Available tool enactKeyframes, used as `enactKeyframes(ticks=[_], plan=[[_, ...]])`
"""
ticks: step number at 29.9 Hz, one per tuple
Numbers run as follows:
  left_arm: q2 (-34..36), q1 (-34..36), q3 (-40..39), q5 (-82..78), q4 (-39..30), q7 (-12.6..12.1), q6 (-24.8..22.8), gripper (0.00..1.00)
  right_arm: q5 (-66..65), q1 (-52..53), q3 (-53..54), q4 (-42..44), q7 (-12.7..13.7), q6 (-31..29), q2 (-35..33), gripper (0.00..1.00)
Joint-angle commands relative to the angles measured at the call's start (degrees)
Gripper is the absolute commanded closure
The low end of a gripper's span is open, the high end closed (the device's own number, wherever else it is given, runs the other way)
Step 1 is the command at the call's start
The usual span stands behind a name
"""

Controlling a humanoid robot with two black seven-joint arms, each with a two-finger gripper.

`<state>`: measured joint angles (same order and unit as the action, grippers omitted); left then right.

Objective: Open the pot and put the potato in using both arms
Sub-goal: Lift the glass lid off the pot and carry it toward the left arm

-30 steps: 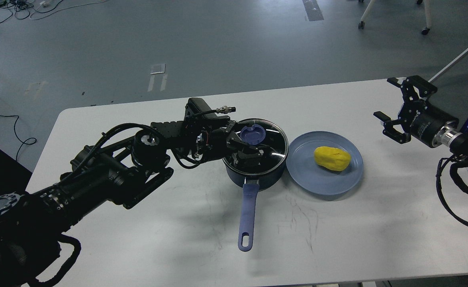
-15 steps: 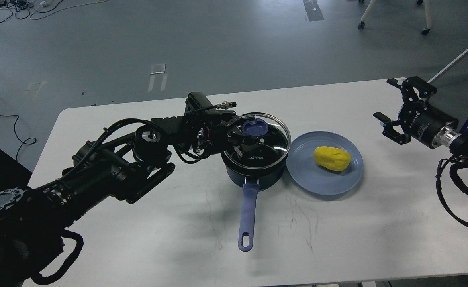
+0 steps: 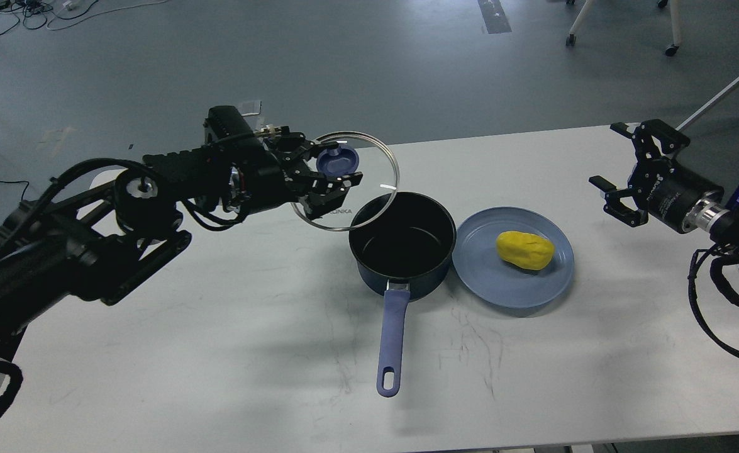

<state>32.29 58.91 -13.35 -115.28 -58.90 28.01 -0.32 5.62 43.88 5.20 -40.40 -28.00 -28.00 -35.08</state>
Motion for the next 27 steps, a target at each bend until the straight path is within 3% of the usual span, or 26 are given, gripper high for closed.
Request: enactKeyframes(ticks=[1, 10, 19, 24, 27], plan=[[5.33, -3.37, 0.87, 1.55, -0.6, -0.01, 3.22, 0.53, 0.0, -0.11, -0.01, -0.03, 0.0, 0.0, 0.01, 0.02], [11.74, -16.62, 1.22, 8.41, 1.77, -0.01, 11.29, 0.52, 0.0, -0.11, -0.01, 0.06, 0.0, 0.0, 0.01, 0.02], [9.29, -24.02, 1.31, 8.49, 10.73, -0.01, 21.14, 0.52, 0.0, -0.11, -0.01, 0.06, 0.0, 0.0, 0.01, 0.02], [8.84, -25.16, 1.31, 8.58, 11.09, -0.01, 21.41, 0.51, 0.0, -0.11, -0.1, 0.06, 0.0, 0.0, 0.01, 0.02], [8.41, -25.6, 1.31, 8.67, 11.61, -0.01, 21.41, 0.45, 0.0, -0.38, -0.1, -0.03, 0.0, 0.0, 0.1, 0.02]])
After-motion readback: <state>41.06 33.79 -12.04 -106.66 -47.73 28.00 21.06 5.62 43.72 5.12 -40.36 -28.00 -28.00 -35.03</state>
